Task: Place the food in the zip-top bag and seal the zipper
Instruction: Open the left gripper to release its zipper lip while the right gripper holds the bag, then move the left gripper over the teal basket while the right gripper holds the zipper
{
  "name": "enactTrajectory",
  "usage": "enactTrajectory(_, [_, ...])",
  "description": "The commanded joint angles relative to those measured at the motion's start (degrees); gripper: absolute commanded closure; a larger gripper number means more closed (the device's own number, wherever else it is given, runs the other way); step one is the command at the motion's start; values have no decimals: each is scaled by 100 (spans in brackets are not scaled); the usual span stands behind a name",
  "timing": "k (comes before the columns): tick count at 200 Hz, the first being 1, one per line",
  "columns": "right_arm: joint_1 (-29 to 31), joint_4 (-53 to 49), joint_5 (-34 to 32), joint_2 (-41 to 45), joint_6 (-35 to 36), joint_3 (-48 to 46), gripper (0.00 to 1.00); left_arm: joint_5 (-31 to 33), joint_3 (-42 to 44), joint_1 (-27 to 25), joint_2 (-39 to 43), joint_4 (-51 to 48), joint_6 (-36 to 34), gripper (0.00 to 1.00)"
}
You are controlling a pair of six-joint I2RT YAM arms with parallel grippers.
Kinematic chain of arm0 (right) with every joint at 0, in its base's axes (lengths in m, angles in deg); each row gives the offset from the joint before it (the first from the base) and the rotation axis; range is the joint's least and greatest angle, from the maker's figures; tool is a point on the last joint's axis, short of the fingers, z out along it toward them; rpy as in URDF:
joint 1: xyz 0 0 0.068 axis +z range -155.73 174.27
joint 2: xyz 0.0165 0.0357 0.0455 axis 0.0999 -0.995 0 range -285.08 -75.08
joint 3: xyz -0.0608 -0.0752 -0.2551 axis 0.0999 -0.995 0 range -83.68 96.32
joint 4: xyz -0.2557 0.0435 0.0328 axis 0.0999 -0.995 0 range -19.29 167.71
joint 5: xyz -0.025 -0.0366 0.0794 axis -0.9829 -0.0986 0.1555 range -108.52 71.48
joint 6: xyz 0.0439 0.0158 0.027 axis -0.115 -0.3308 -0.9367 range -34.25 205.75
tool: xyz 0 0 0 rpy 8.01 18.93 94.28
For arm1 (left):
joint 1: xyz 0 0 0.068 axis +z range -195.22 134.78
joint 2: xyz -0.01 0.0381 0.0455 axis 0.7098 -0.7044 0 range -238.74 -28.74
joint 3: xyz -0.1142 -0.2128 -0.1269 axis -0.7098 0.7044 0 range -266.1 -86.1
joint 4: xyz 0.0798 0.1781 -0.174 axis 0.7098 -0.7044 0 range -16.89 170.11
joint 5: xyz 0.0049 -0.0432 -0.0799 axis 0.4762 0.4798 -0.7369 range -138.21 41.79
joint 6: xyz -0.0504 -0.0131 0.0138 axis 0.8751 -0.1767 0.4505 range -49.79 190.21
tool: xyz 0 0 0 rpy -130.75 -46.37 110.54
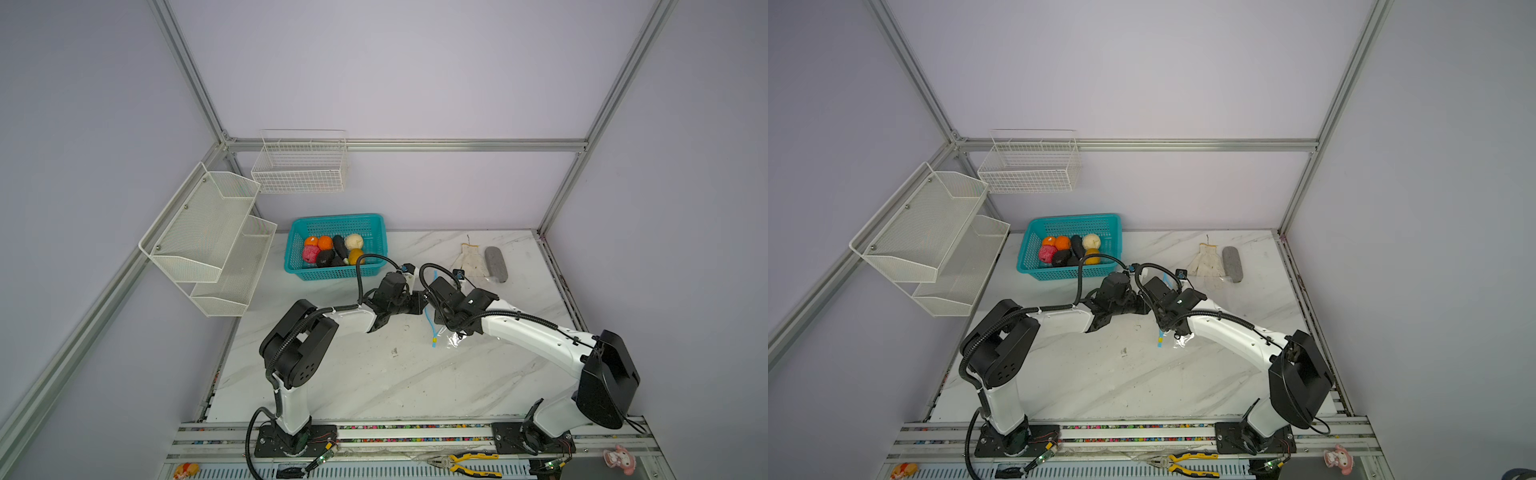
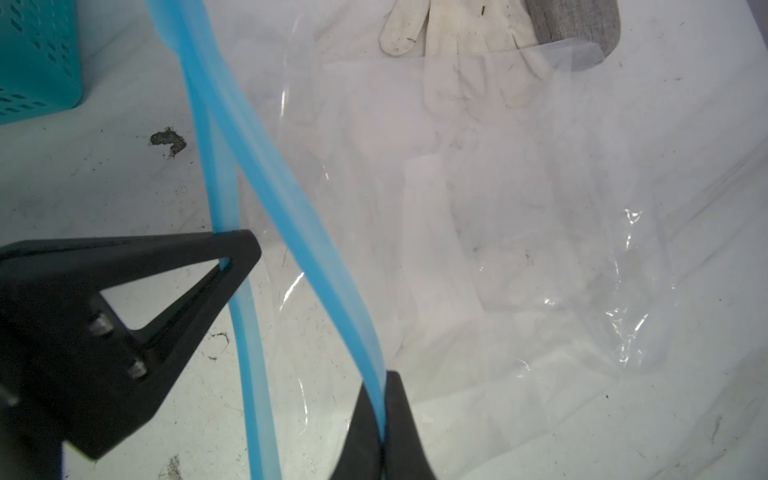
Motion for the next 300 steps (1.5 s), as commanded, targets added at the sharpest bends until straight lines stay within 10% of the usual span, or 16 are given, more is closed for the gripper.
enactTrajectory(1, [-31, -33, -87, 85, 36, -14, 100, 182, -324, 35, 78, 94, -6, 98])
enactTrajectory(154, [-25, -101, -322, -187, -137, 186, 100, 774, 156, 34, 6, 95, 523, 100])
enactTrajectory(300, [-18, 344, -205, -637, 161, 278, 100, 1088, 554, 102, 1564, -633, 217, 58])
